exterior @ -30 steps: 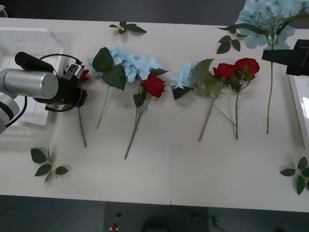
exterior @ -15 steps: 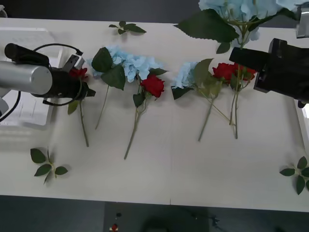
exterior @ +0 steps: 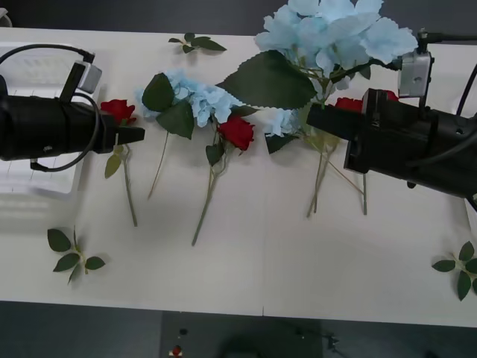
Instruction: Put the red flowers into the right box and the blue flowers into the left box
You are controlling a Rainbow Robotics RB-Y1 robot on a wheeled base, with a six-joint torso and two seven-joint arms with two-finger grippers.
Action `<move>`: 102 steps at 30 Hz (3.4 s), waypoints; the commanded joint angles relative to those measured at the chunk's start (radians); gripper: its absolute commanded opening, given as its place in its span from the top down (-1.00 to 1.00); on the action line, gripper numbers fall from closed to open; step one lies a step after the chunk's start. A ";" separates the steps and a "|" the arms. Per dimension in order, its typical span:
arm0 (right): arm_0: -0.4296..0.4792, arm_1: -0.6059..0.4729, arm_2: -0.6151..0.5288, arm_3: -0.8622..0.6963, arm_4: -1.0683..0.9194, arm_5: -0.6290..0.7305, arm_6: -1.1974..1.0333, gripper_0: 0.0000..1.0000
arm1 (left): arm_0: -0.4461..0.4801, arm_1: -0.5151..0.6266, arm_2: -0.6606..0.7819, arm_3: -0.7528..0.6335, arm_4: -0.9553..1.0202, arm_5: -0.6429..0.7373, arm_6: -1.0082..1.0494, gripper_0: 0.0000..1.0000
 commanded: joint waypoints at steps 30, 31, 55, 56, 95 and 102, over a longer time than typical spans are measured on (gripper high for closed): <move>-0.135 0.044 0.222 -0.019 -0.014 -0.287 -0.018 1.00 | -0.010 -0.466 0.044 0.324 0.674 0.474 -0.909 -1.00; -0.135 0.042 0.222 -0.020 -0.017 -0.289 -0.020 1.00 | -0.012 -0.480 0.042 0.324 0.674 0.474 -0.909 -1.00; -0.145 0.030 0.227 -0.019 -0.037 -0.281 -0.028 1.00 | -0.090 -0.655 -0.131 0.326 0.679 0.272 -0.909 -0.89; -0.145 0.029 0.227 -0.020 -0.037 -0.281 -0.028 1.00 | -0.098 -0.658 -0.145 0.326 0.686 0.250 -0.909 -0.49; -0.145 0.033 0.227 -0.020 -0.049 -0.263 -0.020 -1.00 | -0.089 -0.533 -0.179 0.326 0.901 0.178 -0.909 1.00; -0.145 0.033 0.227 -0.020 -0.054 -0.276 -0.023 -1.00 | -0.041 -0.394 -0.105 0.326 0.946 0.178 -0.909 1.00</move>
